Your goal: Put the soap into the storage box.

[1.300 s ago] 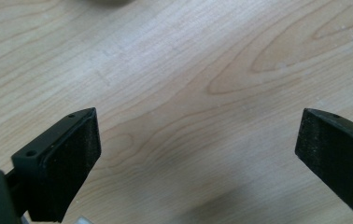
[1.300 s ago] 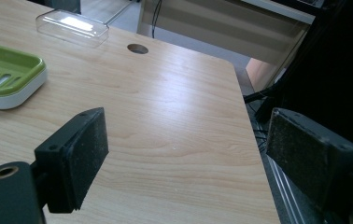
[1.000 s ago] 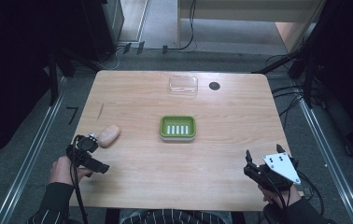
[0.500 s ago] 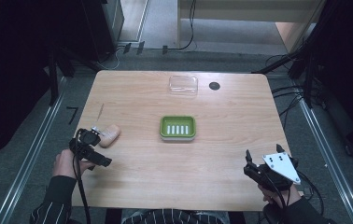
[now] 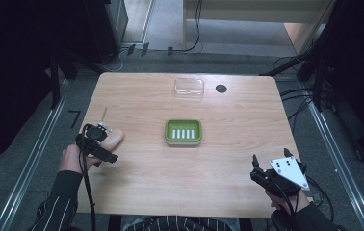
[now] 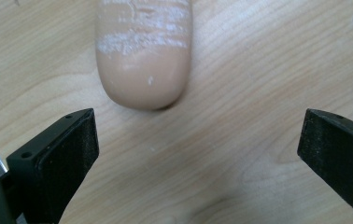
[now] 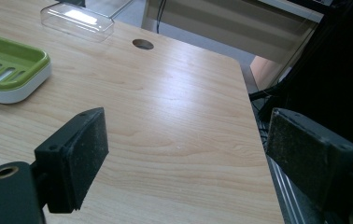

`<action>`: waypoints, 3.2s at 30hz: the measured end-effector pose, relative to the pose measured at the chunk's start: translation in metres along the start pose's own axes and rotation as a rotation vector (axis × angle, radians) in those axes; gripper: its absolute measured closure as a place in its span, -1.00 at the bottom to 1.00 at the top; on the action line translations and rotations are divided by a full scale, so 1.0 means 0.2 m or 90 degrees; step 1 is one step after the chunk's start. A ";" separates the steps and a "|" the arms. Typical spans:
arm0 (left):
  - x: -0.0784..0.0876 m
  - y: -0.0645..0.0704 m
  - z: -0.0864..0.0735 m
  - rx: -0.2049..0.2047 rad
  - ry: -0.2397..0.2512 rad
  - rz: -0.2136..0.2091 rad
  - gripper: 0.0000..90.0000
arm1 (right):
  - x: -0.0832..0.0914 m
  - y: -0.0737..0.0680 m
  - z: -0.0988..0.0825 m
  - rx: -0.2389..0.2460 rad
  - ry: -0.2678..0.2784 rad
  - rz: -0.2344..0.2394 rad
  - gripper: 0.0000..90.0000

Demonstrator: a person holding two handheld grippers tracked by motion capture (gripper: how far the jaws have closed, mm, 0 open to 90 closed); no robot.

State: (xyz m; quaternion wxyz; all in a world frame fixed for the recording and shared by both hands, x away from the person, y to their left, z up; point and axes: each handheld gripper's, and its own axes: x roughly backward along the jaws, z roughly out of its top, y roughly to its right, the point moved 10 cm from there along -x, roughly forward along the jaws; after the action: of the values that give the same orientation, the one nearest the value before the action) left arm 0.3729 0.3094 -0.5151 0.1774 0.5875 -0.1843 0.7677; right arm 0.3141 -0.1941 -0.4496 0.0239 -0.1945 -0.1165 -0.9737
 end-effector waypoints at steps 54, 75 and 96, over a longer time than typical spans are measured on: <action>-0.17 -0.12 0.27 -0.041 -0.039 -0.024 -0.77 | 0.00 0.00 0.00 -0.006 0.001 -0.001 -0.70; -0.23 -0.15 0.23 -0.031 -0.054 -0.006 -0.27 | 0.00 0.01 0.00 -0.005 0.002 -0.001 -0.70; -0.22 -0.14 0.23 -0.051 -0.067 -0.021 -0.25 | 0.00 0.01 0.00 -0.007 0.003 -0.002 -0.70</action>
State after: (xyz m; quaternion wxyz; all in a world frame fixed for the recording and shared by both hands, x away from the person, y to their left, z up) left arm 0.4361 0.3086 -0.5444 0.2036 0.6227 -0.2142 0.7245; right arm 0.3136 -0.1957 -0.4488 0.0211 -0.1919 -0.1111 -0.9749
